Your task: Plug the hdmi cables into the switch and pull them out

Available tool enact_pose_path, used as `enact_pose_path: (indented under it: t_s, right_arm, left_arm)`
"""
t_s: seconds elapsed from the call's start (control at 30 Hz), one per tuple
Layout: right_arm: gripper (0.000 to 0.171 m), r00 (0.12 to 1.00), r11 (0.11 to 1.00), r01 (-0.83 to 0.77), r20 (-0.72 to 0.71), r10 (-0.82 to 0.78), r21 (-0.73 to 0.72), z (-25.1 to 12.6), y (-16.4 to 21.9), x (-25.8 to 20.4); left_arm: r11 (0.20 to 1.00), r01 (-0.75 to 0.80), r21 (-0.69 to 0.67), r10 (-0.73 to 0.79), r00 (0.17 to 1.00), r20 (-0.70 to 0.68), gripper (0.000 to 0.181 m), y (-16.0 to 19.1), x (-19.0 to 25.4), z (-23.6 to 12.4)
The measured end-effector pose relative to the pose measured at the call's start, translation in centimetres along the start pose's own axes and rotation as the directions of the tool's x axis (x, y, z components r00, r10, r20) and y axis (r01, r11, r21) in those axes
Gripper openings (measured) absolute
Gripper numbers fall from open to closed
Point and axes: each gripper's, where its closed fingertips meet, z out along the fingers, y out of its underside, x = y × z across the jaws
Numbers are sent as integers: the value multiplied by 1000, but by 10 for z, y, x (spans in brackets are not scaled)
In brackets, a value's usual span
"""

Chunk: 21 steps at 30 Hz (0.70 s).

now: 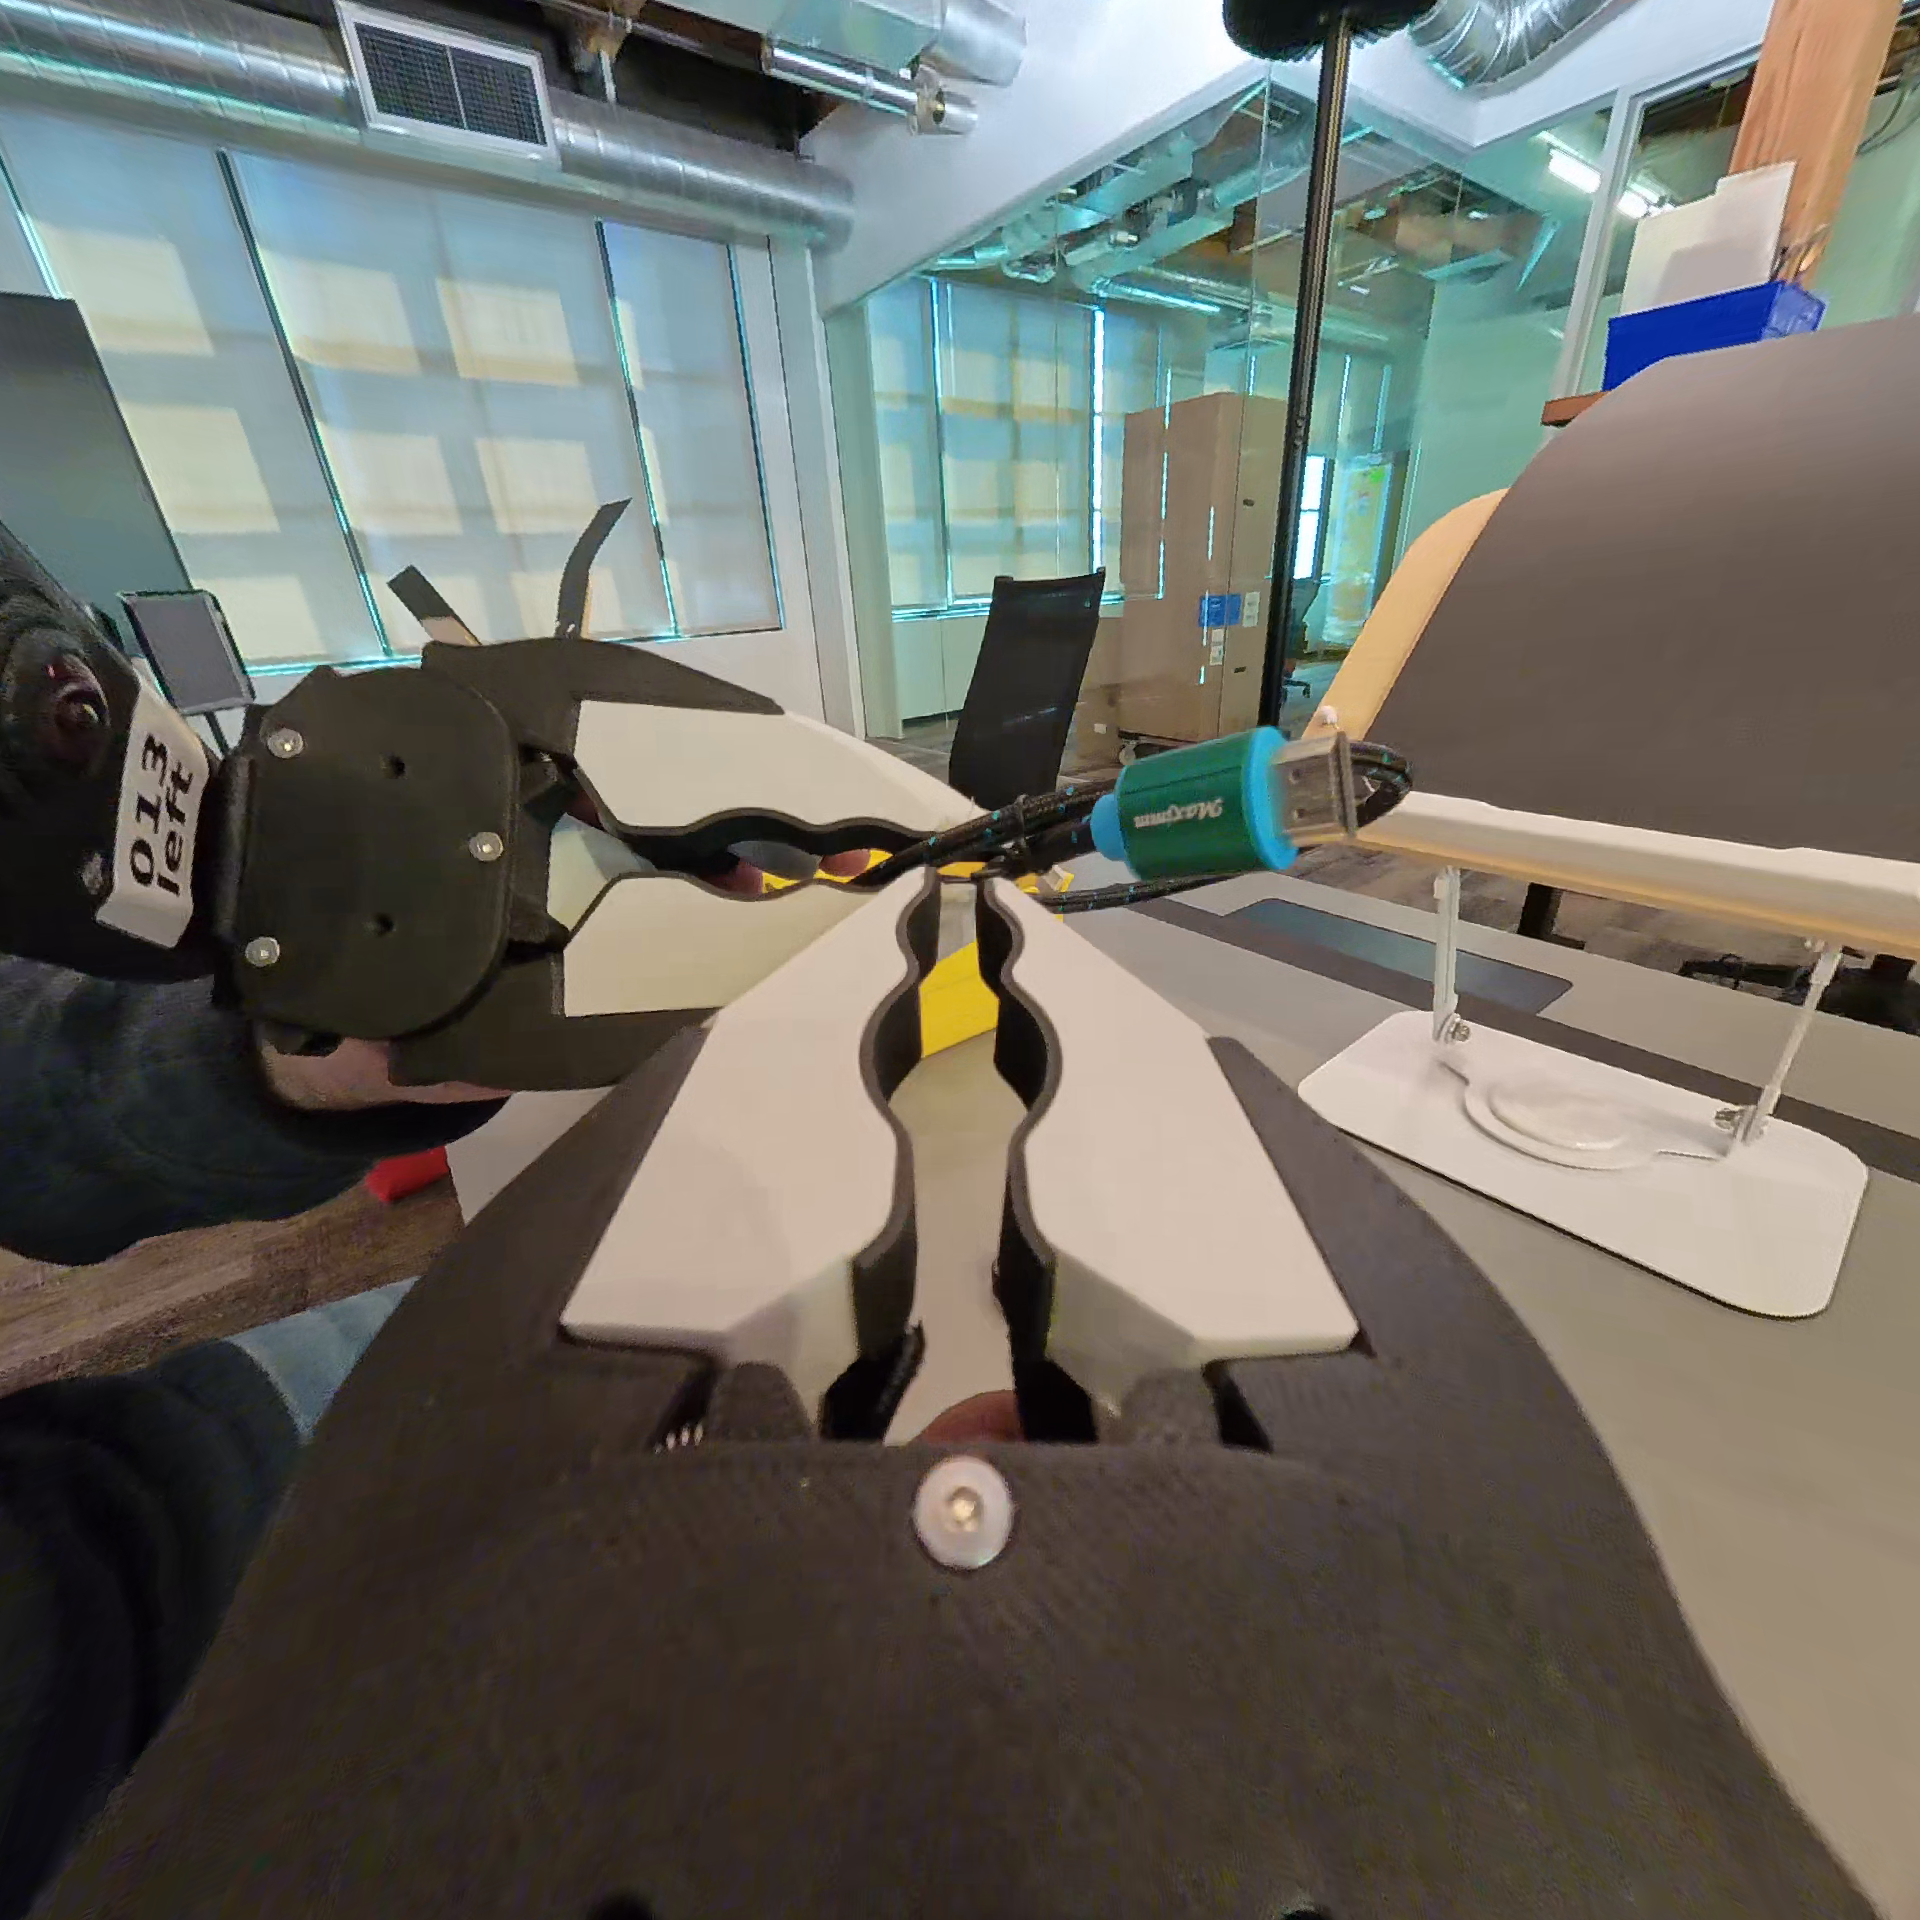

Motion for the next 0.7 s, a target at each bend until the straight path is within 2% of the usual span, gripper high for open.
enact_pose_path:
  t_s: [0.4,0.53,0.7]
  right_arm:
    - [0,995,997,-74,62,73,10,-3,-4,-1]
    - [24,979,985,-174,107,174,-10,-2,-2,-3]
    - [12,968,973,-229,102,229,-7,1,-2,1]
  left_arm:
    - [1000,4,6,-4,1000,26,5,-1,-1,1]
    - [1000,-22,11,22,999,50,5,-2,-2,1]
    - [999,-52,17,50,997,62,5,-3,0,0]
